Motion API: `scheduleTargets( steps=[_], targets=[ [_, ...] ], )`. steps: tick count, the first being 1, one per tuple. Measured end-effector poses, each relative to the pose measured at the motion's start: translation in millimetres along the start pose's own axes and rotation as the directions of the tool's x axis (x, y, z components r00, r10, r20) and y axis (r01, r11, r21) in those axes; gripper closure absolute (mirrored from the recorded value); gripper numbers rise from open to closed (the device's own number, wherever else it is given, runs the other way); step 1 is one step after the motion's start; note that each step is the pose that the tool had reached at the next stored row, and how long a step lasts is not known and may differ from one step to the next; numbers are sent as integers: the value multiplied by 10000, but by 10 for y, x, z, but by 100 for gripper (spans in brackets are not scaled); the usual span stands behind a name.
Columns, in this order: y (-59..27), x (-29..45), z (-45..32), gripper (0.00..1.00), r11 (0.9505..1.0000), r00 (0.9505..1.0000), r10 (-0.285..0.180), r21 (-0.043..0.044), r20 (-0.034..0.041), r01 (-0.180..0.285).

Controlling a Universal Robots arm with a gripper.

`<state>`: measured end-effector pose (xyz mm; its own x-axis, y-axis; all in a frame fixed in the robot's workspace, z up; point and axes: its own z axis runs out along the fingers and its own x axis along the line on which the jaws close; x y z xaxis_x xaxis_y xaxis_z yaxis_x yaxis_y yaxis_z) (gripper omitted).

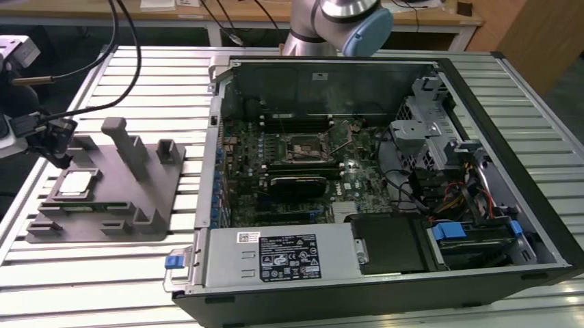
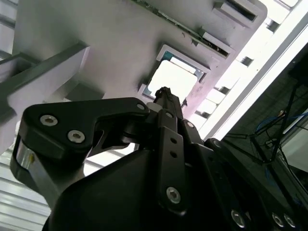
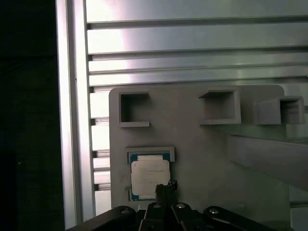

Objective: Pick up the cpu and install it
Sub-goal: 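Pick up the cpu and move it towards the insertion slot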

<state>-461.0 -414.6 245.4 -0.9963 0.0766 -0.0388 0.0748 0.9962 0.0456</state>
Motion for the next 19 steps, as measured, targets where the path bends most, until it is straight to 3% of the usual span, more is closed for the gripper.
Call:
scheduleTargets(
  steps=[8,19],
  targets=[
    [-51,12,145,89,10000,10000,1,-1,2,-1],
    [-65,96,323,89,10000,10000,-1,-1,2,1]
  ],
)
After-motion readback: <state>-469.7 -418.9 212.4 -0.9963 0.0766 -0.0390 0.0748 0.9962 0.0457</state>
